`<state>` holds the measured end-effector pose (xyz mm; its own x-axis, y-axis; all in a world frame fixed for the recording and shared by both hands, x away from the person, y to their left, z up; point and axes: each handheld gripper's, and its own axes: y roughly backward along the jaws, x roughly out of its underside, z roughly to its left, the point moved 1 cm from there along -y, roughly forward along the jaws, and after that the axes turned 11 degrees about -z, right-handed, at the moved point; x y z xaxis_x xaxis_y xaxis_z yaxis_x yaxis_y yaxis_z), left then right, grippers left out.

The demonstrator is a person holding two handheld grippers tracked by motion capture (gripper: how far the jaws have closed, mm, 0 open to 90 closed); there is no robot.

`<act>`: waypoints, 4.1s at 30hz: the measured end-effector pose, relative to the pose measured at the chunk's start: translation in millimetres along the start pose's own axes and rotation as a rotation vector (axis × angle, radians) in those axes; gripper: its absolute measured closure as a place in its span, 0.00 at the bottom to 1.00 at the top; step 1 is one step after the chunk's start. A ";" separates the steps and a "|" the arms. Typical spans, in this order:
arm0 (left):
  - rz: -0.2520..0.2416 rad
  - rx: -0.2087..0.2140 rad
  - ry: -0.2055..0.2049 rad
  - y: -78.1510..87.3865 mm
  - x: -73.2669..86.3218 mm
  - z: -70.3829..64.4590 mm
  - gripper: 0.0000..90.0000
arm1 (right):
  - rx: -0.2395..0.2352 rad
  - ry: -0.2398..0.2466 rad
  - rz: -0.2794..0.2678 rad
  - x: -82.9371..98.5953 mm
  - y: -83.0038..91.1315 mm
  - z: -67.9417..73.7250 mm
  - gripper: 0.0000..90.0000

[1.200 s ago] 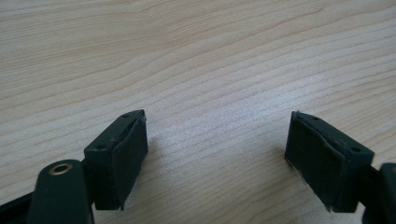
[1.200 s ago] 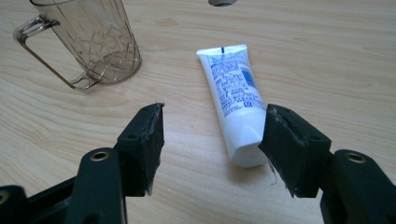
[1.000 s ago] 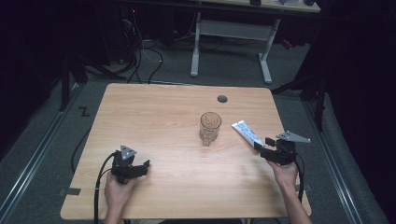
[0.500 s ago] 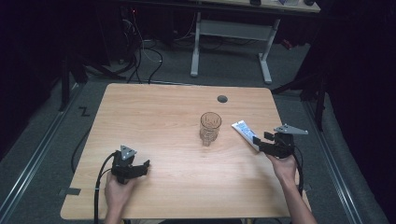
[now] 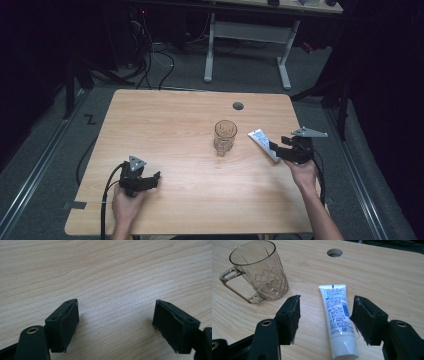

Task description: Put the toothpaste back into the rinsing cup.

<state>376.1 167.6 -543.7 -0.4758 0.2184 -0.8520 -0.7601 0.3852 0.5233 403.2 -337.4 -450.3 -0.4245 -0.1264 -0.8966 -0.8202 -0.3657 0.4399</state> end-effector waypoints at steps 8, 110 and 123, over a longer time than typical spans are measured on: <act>0.000 0.000 0.000 0.0 0.0 0.0 0.23 | 0.019 0.014 -0.005 -9.7 -3.9 0.1 0.43; 0.000 0.000 0.000 -0.1 0.0 -0.2 0.23 | 0.038 0.128 0.456 -6.9 -125.1 -12.5 0.44; 0.000 0.000 0.000 -0.1 0.0 -0.2 0.23 | 0.044 0.123 0.487 -2.3 -132.2 -14.6 0.44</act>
<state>376.1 167.4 -543.8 -0.4755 0.2185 -0.8521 -0.7604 0.3851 0.5230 518.1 -302.2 -507.2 -0.7154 -0.3815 -0.5853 -0.5551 -0.1984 0.8078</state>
